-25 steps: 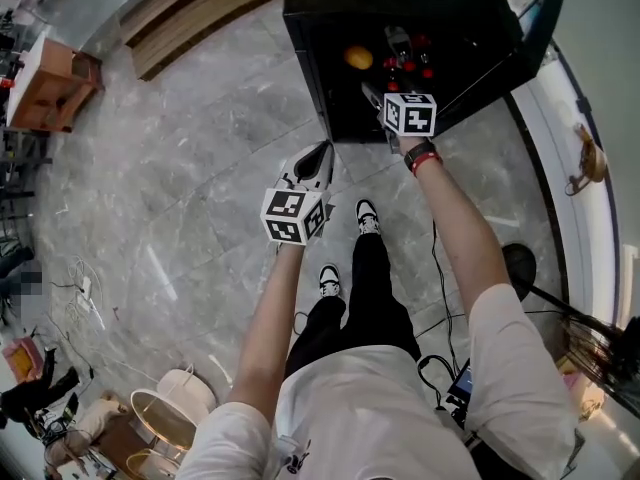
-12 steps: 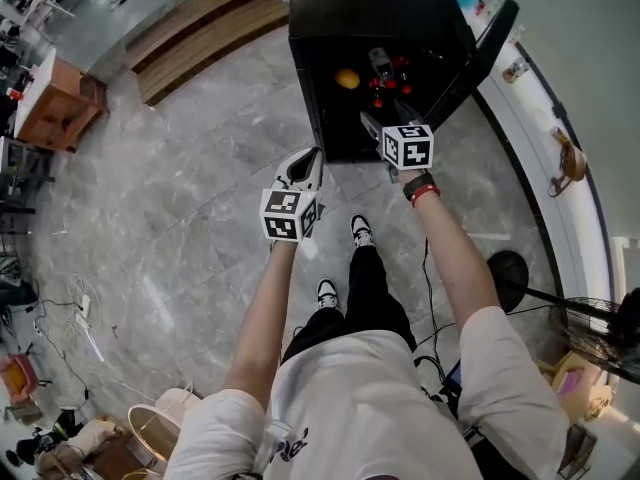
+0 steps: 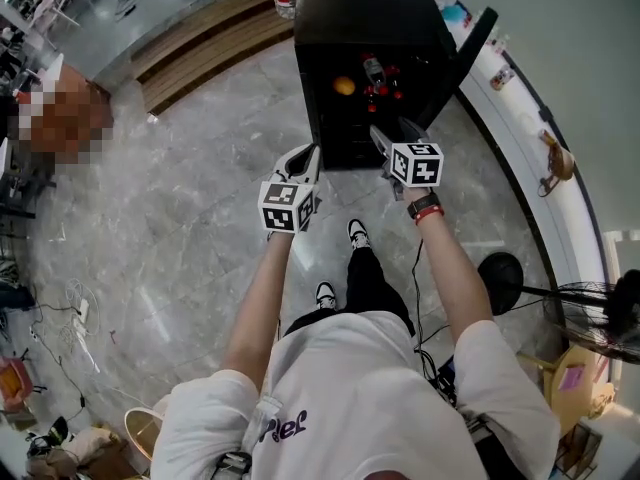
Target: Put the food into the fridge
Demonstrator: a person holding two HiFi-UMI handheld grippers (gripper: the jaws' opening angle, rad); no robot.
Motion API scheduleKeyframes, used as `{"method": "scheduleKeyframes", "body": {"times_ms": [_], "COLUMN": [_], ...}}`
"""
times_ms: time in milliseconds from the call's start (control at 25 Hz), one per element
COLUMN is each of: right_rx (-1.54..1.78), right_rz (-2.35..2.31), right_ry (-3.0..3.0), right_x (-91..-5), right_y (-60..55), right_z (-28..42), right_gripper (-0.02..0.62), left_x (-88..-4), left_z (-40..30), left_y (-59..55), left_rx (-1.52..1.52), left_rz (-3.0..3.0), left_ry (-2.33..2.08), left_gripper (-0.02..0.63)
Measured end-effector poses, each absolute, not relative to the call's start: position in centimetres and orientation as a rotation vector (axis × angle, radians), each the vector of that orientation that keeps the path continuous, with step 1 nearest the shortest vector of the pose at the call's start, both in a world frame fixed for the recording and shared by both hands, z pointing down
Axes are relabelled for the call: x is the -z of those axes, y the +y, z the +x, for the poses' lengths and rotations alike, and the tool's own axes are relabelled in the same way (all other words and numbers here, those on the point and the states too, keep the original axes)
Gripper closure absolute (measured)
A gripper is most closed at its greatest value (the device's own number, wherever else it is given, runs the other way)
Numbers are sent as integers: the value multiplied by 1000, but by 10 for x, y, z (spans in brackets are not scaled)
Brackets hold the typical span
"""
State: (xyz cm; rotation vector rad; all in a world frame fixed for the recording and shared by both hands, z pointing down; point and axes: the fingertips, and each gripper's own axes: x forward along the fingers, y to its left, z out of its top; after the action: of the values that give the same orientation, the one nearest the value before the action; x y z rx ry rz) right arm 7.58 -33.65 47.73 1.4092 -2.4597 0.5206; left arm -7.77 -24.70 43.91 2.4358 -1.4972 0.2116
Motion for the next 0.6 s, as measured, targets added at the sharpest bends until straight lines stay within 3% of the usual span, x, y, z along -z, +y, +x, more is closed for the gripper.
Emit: {"method": "scheduleKeyframes", "body": {"times_ms": [600], "right_rx": [-530], "right_rz": [1505], "right_ry": [-2527], "right_x": [-405], "right_y": [-237], "right_z": [83], "right_gripper": [388], "left_x": [-387], "left_z": [-89], "left_y": [-193], "left_rx": [-149], "left_rz": [2467], "left_ry": [-1534], "left_gripper": [586]}}
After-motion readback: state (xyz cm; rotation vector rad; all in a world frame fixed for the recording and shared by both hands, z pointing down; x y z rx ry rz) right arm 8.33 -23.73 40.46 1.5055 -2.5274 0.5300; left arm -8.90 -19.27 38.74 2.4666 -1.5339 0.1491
